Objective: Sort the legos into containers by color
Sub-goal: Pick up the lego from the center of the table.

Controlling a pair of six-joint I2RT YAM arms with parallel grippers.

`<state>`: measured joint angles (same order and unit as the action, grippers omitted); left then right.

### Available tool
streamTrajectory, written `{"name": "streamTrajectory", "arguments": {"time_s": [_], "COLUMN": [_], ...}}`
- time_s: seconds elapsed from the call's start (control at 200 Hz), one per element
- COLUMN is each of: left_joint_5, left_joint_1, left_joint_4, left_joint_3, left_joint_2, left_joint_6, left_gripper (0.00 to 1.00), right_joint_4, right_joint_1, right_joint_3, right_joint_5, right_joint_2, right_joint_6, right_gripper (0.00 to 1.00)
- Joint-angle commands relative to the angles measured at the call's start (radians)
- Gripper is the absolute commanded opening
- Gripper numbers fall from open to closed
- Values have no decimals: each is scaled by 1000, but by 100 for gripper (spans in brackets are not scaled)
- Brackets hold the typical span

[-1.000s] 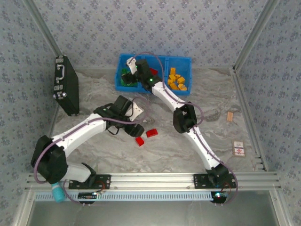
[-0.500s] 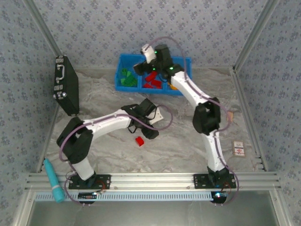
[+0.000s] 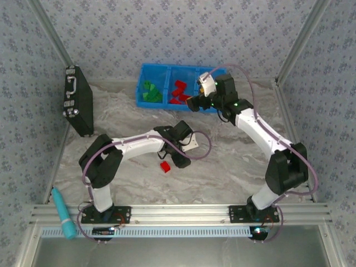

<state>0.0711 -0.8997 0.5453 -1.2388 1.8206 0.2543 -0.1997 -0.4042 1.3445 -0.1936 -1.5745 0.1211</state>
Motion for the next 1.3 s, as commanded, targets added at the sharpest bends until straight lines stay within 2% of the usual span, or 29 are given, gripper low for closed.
{"name": "streamTrajectory", "arguments": {"time_s": [0.0, 0.215, 0.375, 0.48, 0.57, 0.605, 0.86, 0.92, 1.085, 1.294], "left_joint_5": [-15, -40, -43, -36, -31, -34, -93, -117, -146, -164], "left_joint_1": [-7, -7, -8, -8, -7, -7, -5, 4, 89, 199], "left_joint_4": [1, -51, -73, -70, -44, -37, 10, 34, 90, 122], "left_joint_3": [15, 67, 64, 50, 31, 28, 6, -19, -146, -365], "left_joint_2": [13, 22, 57, 81, 98, 101, 97, 91, 94, 120], "left_joint_6": [10, -9, -27, -39, -41, -42, -77, -93, -142, -182], "left_gripper": [75, 70, 62, 50, 32, 28, 21, 19, 13, 14], "right_joint_4": [-60, -69, -91, -99, -115, -139, -213, -217, -207, -150], "right_joint_1": [-2, -10, -6, -1, 8, 15, 65, 89, 212, 235], "right_joint_3": [-22, -87, -108, -121, -128, -120, -143, -203, -337, -519], "right_joint_5": [51, 90, 119, 127, 138, 139, 179, 175, 62, 15], "right_joint_2": [86, 204, 257, 285, 300, 302, 385, 415, 469, 563], "right_joint_6": [-67, -95, -89, -89, -87, -85, -73, -74, -111, -225], "right_gripper": [97, 97, 97, 97, 97, 97, 97, 98, 99, 99]}}
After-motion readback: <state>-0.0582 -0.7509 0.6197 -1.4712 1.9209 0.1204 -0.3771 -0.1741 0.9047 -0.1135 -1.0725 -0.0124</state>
